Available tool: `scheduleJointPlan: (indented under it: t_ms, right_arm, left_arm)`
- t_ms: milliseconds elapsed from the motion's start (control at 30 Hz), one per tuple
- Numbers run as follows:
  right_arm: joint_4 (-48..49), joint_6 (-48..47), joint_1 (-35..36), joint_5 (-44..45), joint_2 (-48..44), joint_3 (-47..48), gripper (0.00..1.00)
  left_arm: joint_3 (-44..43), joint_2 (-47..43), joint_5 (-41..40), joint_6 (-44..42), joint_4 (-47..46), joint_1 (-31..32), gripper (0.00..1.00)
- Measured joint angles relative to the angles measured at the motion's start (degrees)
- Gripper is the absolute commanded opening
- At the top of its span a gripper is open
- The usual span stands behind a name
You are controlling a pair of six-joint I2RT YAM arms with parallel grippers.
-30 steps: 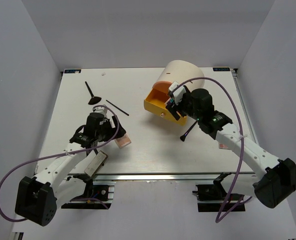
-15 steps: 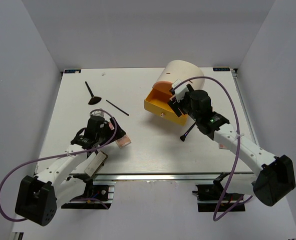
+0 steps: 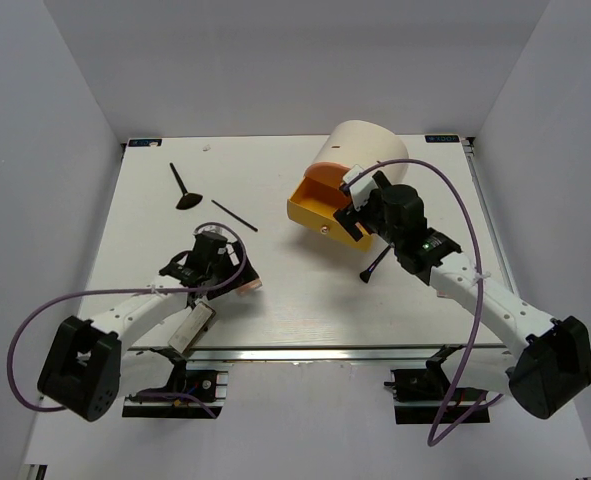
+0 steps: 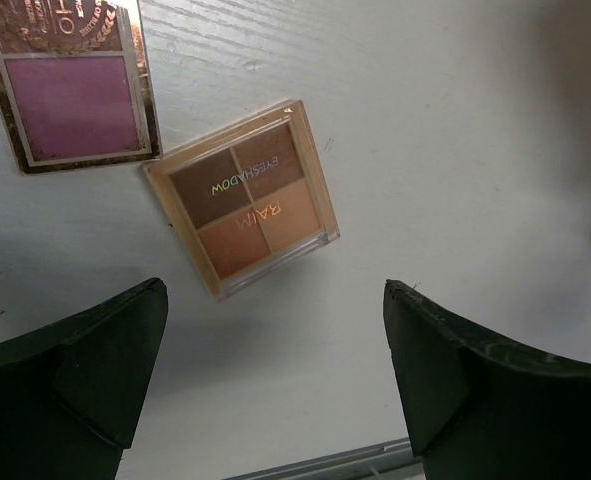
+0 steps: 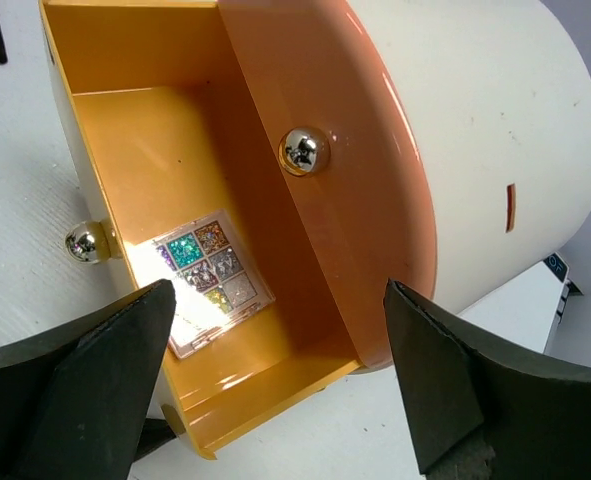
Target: Organize the makeup
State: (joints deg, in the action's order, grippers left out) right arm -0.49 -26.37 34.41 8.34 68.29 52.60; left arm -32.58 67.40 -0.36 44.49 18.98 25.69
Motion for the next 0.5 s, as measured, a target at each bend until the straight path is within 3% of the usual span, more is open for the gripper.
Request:
scheduleJointPlan:
  t_ms: [333, 500]
  right_arm:
    - [-1.16, 1.73, -1.51, -1.03, -3.98, 1.64, 0.89]
    - [-1.79, 2.91, -2.75, -1.03, -5.53, 1.66, 0.89]
  left_arm:
    - [-12.24, 14.84, -7.76, 4.74, 8.96, 5.20, 0.98]
    - [-23.71, 25.97, -12.37, 6.97, 17.14, 6.45, 0.98]
